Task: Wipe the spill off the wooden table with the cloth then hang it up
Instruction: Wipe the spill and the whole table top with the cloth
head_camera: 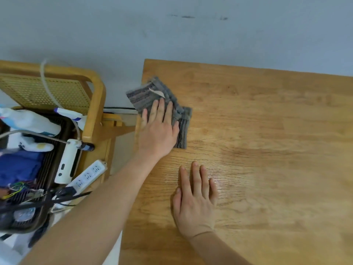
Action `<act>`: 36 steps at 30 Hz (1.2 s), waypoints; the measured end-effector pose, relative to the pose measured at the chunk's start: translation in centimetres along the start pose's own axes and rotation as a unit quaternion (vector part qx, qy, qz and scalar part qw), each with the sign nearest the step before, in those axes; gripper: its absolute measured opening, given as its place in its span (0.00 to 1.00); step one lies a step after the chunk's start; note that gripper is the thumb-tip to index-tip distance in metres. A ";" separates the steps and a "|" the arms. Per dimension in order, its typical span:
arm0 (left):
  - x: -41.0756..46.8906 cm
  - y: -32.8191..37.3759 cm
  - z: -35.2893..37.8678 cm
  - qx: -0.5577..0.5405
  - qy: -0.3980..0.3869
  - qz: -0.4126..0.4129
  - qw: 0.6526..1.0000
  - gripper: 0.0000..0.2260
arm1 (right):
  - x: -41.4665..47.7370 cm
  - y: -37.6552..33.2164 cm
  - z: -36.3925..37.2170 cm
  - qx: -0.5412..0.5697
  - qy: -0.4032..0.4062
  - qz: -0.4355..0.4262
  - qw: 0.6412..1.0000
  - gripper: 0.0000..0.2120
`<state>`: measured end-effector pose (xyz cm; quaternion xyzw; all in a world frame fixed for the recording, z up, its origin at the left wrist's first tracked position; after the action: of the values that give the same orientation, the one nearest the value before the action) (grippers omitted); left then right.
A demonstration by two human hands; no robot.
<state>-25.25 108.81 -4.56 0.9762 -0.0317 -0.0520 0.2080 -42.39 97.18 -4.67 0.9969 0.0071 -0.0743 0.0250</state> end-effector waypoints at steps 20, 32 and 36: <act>0.8 0.3 -0.6 -0.095 0.085 -0.085 0.988 0.23 | 17.5 -0.2 -2.6 -0.042 0.015 -0.209 0.977 0.26; 5.5 0.5 0.0 -0.111 0.127 -0.105 0.980 0.27 | 36.3 -6.1 -5.3 -0.063 0.060 -0.178 0.980 0.24; 6.1 0.1 0.3 -0.068 0.104 -0.115 0.986 0.28 | 37.5 -7.3 -6.1 -0.061 0.064 -0.192 0.977 0.21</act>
<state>-19.22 108.13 -5.32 0.9571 0.1061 0.0247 0.2684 -4.52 105.19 -4.57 0.9763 0.2043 -0.0131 0.0703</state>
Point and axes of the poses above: each hand's wrist, its own x-axis towards the middle knuckle, its own z-axis out of the palm, y = z × x, the point moved 5 cm from there along x, towards the middle knuckle, and after that the axes turned 15 degrees about -x, right-handed, at the moved point
